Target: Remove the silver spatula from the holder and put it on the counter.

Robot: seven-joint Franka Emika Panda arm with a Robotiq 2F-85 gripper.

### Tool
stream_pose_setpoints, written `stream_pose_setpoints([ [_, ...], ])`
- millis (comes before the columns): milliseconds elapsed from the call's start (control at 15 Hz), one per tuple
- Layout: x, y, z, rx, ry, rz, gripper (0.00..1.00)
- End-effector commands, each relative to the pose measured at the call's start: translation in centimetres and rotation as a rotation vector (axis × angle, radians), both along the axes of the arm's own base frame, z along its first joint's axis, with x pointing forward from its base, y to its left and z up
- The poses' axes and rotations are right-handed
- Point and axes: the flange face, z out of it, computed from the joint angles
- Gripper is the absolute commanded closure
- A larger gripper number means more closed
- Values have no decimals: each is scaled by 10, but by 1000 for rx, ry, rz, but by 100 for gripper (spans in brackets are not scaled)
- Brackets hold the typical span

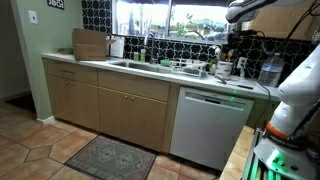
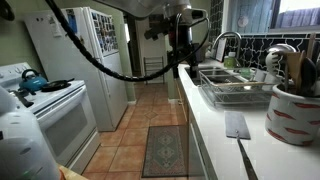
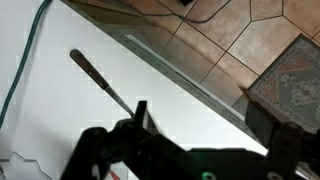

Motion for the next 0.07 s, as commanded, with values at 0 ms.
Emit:
stream_pose_setpoints([
  [0,1,0,0,1,2,1,0],
])
